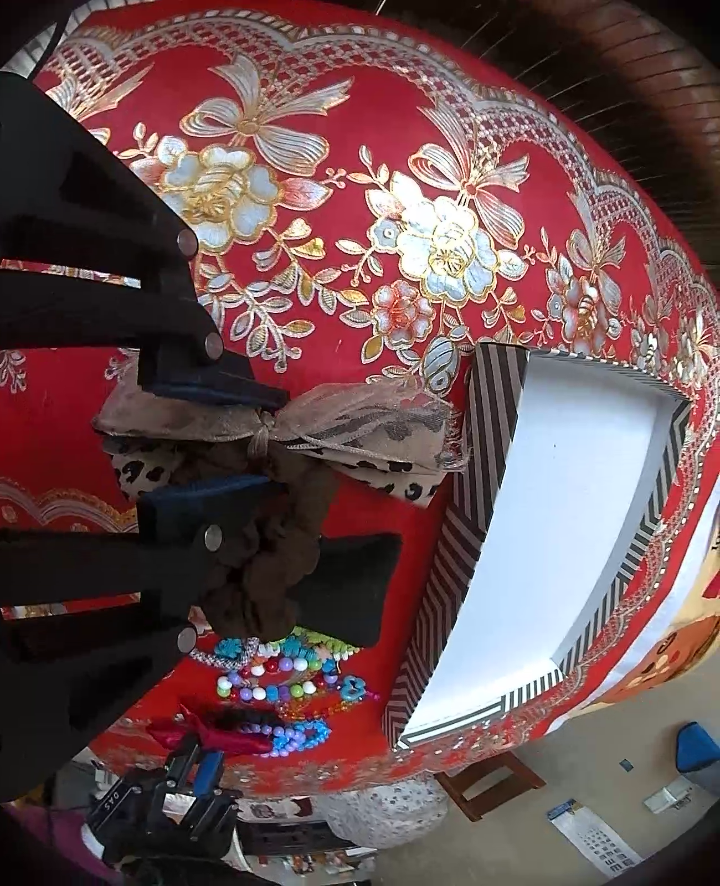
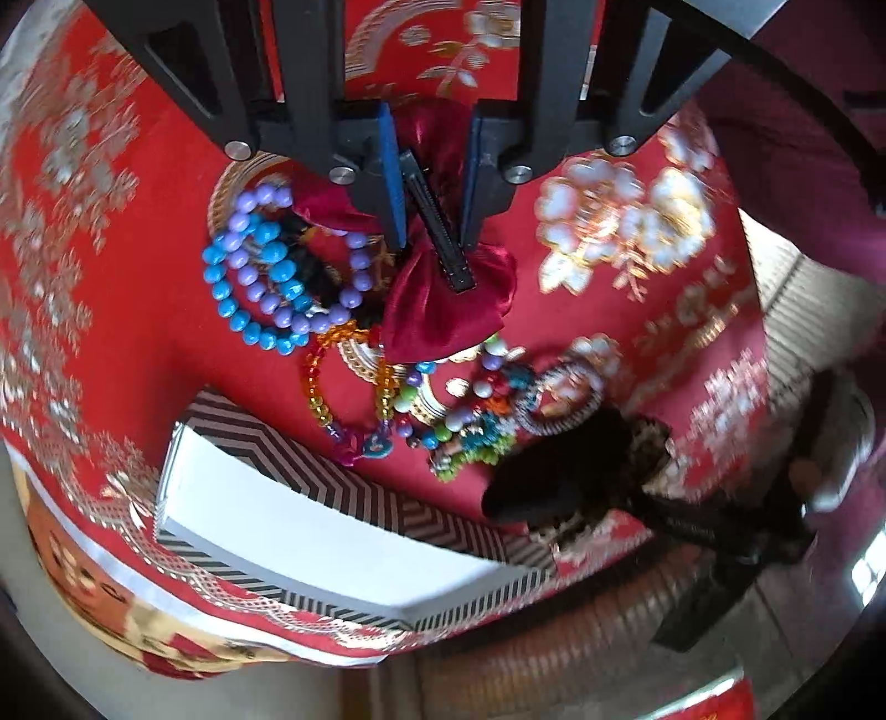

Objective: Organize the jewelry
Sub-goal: 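Grasp the leopard bow clip and brown scrunchie with left tool while right tool grasps red bow, then carry both held items into the white box and open both tools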

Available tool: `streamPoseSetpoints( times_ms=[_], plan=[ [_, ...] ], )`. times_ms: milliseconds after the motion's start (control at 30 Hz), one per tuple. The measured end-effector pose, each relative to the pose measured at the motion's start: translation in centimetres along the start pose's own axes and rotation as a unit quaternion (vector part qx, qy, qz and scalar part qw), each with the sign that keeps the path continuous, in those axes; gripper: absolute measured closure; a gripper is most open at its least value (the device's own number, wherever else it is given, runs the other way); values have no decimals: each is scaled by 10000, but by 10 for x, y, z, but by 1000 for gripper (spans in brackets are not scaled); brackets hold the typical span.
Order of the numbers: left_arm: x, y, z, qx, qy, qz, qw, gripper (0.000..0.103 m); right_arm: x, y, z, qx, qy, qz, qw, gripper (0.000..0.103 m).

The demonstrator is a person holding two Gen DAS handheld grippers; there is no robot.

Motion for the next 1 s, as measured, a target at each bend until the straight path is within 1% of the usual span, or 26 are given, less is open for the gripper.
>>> streamPoseSetpoints(
  times_ms=[67,133,233,333,433,600,767,867,1000],
  plan=[
    [-10,-3,-1,-21,-44,82,10000,83,-7,1,-3,205,-30,153,9997,87],
    [-21,-6,-4,-7,-82,176,9998,83,-19,-1,-2,578,145,376,9975,87],
    [-41,-4,-3,57,-98,382,9992,83,-33,-2,-1,948,236,654,9931,87],
    [-62,-1,-1,143,-102,602,9980,83,-41,5,-8,1194,201,866,9889,87],
    [-80,1,1,205,-124,794,9966,83,-47,10,-10,1495,277,1118,9820,87],
    [-99,14,7,284,-151,1044,9940,83,-55,23,-10,1700,166,1390,9754,87],
    [-101,29,19,318,-133,1195,9922,83,-65,38,3,1995,-47,1594,9668,87],
    [-96,41,24,294,-104,1210,9922,83,-65,48,16,2192,-171,1600,9623,87],
    [-87,59,31,257,-52,1245,9919,83,-62,69,35,2343,-144,1642,9581,87]
  ],
)
Point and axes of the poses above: each gripper's, at about its wrist camera, not at the fingertips, and x roughly the way its jaws point, z to its right, y to its top, the point moved 2 cm from there along x, roughly the way its jaws point, and after that the axes turned 3 degrees about -x, right-handed, at the moved point
